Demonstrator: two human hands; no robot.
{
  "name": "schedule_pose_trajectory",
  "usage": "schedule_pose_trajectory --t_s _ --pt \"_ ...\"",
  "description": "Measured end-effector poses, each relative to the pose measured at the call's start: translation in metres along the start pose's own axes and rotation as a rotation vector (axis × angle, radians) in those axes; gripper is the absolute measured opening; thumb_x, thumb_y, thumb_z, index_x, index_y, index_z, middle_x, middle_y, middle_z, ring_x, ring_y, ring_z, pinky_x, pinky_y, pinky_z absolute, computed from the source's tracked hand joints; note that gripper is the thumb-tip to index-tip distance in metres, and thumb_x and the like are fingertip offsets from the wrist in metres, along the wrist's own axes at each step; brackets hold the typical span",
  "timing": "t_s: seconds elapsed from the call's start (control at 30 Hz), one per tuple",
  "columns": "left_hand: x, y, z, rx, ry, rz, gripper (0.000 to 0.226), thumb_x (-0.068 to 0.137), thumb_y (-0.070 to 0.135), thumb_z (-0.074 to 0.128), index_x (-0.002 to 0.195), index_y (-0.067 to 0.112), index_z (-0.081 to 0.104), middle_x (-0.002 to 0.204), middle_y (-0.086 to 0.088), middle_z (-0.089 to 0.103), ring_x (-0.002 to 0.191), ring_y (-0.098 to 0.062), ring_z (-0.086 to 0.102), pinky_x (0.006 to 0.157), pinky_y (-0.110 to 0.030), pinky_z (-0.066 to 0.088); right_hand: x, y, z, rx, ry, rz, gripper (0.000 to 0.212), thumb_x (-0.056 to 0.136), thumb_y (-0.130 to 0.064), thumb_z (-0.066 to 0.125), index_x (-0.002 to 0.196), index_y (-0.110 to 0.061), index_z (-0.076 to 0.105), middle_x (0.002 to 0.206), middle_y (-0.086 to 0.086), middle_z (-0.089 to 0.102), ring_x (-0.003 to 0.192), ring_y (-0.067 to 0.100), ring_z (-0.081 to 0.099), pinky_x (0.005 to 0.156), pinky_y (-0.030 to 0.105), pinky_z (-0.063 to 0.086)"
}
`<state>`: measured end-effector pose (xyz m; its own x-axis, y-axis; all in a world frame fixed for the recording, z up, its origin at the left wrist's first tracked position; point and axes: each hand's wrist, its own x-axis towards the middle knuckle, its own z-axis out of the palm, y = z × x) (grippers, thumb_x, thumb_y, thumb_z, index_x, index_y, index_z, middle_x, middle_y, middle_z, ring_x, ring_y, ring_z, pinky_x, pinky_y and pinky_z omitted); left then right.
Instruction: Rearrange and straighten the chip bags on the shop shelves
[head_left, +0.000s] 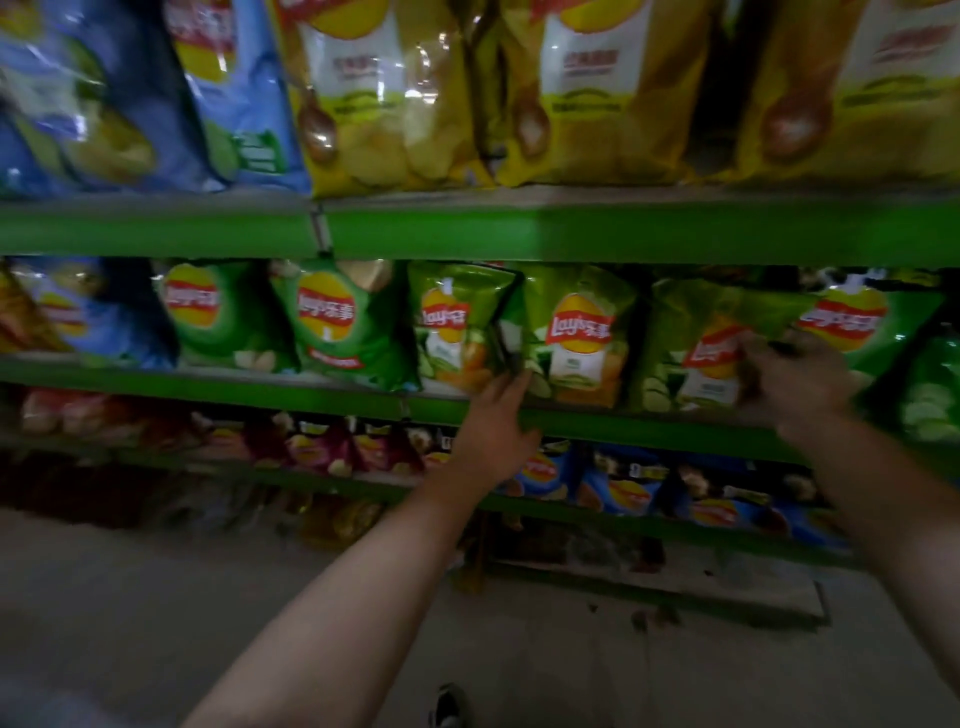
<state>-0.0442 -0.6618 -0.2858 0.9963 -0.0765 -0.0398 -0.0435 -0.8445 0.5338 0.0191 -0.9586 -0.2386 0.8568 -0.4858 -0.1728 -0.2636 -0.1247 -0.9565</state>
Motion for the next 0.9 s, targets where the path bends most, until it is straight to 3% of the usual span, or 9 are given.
schedule_pose_trajectory --t_s 0.13,0.23,0.33,0.43,0.53,0.63,0.8,0.9 --pt "0.0 0.003 -0.004 -0.014 -0.054 -0.026 0.077 0.089 0.029 0.062 0.153 0.026 0.019 0.16 -0.007 0.017 0.146 -0.028 0.017 0.114 -0.04 0.028 0.0 0.001 0.002 -0.029 0.045 0.001 0.023 0.087 -0.032 0.073 0.074 -0.027 0.054 0.114 0.016 0.068 0.103 0.033 0.065 0.091 0.055 0.053" --pt "-0.001 0.003 -0.007 -0.029 -0.08 -0.032 0.076 0.09 0.028 0.06 0.153 0.028 0.018 0.16 -0.005 0.017 0.146 -0.028 0.017 0.114 -0.042 0.03 -0.005 0.002 0.007 -0.003 0.079 0.011 0.014 0.089 -0.031 0.069 0.093 -0.028 0.056 0.12 0.014 0.063 0.112 0.035 0.061 0.092 0.048 0.053" --pt "-0.002 0.0 -0.012 -0.056 -0.035 0.011 0.075 0.088 0.026 0.061 0.152 0.025 0.023 0.157 -0.008 0.024 0.143 -0.029 0.024 0.112 -0.043 0.033 -0.016 0.008 0.014 -0.04 0.127 -0.037 0.046 0.09 -0.035 0.066 0.13 -0.018 0.052 0.132 0.013 0.059 0.117 0.033 0.057 0.093 0.045 0.05" --pt "-0.004 -0.01 -0.018 -0.111 -0.001 0.036 0.074 0.087 0.024 0.062 0.152 0.024 0.025 0.154 -0.009 0.03 0.138 -0.029 0.033 0.109 -0.041 0.038 -0.035 0.012 0.021 -0.04 0.223 -0.212 0.063 0.091 -0.035 0.063 0.145 -0.015 0.037 0.142 0.013 0.049 0.127 0.028 0.049 0.106 0.037 0.04" --pt "-0.006 -0.018 -0.025 -0.105 0.027 0.041 0.075 0.087 0.025 0.063 0.151 0.025 0.025 0.149 -0.009 0.035 0.13 -0.029 0.043 0.1 -0.035 0.043 -0.051 0.015 0.032 -0.129 0.226 -0.418 0.068 0.089 -0.037 0.058 0.146 -0.009 0.032 0.148 0.02 0.034 0.134 0.035 0.038 0.112 0.036 0.033" --pt "-0.008 -0.023 -0.029 -0.114 0.057 0.069 0.073 0.087 0.024 0.063 0.151 0.025 0.028 0.148 -0.007 0.038 0.127 -0.027 0.047 0.096 -0.032 0.044 -0.067 0.009 0.045 -0.191 0.211 -0.581 0.063 0.088 -0.024 0.062 0.143 -0.007 0.035 0.152 0.026 0.025 0.136 0.039 0.032 0.108 0.029 0.029" --pt "-0.007 -0.024 -0.046 -0.124 0.134 0.127 0.07 0.085 0.021 0.064 0.149 0.022 0.034 0.148 -0.006 0.04 0.128 -0.025 0.048 0.102 -0.032 0.044 -0.079 -0.006 0.055 -0.386 0.129 -0.636 0.059 0.089 -0.018 0.066 0.141 -0.002 0.041 0.153 0.027 0.027 0.14 0.044 0.028 0.112 0.054 0.031" --pt "-0.011 -0.023 -0.059 -0.113 0.203 0.176 0.067 0.085 0.019 0.063 0.147 0.019 0.037 0.145 -0.008 0.044 0.124 -0.026 0.051 0.099 -0.031 0.046 -0.084 -0.005 0.059 -0.428 0.131 -0.708 0.058 0.087 -0.014 0.07 0.136 0.004 0.047 0.147 0.029 0.036 0.136 0.046 0.035 0.11 0.056 0.032"
